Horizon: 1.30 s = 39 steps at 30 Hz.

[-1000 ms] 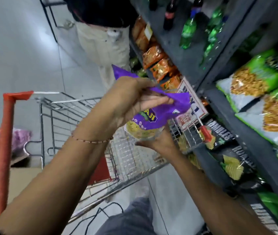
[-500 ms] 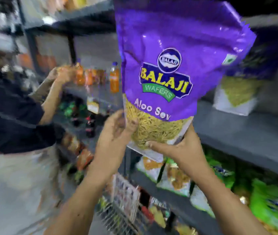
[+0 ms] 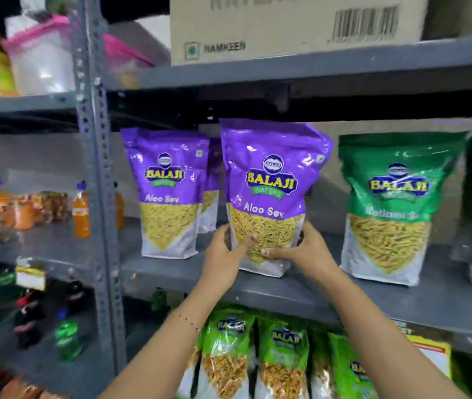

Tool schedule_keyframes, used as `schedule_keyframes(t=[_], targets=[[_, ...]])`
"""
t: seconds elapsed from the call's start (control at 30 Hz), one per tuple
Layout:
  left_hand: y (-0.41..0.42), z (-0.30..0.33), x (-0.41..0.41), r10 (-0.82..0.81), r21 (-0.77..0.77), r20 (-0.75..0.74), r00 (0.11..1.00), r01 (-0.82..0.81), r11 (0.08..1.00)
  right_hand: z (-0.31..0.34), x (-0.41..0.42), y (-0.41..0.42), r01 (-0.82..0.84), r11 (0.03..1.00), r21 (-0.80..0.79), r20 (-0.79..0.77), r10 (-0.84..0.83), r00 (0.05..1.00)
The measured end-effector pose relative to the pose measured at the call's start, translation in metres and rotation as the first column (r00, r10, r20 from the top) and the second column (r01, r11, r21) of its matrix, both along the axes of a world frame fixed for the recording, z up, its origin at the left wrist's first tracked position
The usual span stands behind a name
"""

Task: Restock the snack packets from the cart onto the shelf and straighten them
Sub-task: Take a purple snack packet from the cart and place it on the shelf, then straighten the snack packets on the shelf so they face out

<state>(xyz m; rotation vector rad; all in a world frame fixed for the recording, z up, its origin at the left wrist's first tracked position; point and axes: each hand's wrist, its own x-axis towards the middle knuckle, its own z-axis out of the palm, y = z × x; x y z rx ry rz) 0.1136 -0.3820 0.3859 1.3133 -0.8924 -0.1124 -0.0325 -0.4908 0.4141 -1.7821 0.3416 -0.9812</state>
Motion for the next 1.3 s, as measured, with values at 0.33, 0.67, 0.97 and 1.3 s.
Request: schedule_keyframes(t=[0.33,0.67,0.97,1.3], targets=[[-0.023,0.011,0.0,0.081,0.261,0.101,0.992,-0.105,0.96,-0.005,-0.002,-0.028,0.006,1.0,-0.028,-0.116,-0.009,0.993],[-0.061,0.029,-0.203,0.051,-0.178,0.411,0.91,0.025,0.984,-0.008,-0.187,-0.044,0.342,0.94,0.0,0.28,-0.328,0.902],[-0.18,0.04,-0.314,-0.46,0.039,-0.099,0.883,0.465,0.884,-0.017,-0.348,-0.15,0.676,0.73,0.105,0.204,-0.681,0.703],[-0.231,0.029,-0.348,-0.461,0.235,-0.261,0.848,0.519,0.822,-0.029,-0.358,-0.196,0.479,0.874,0.082,0.014,-0.482,0.876]])
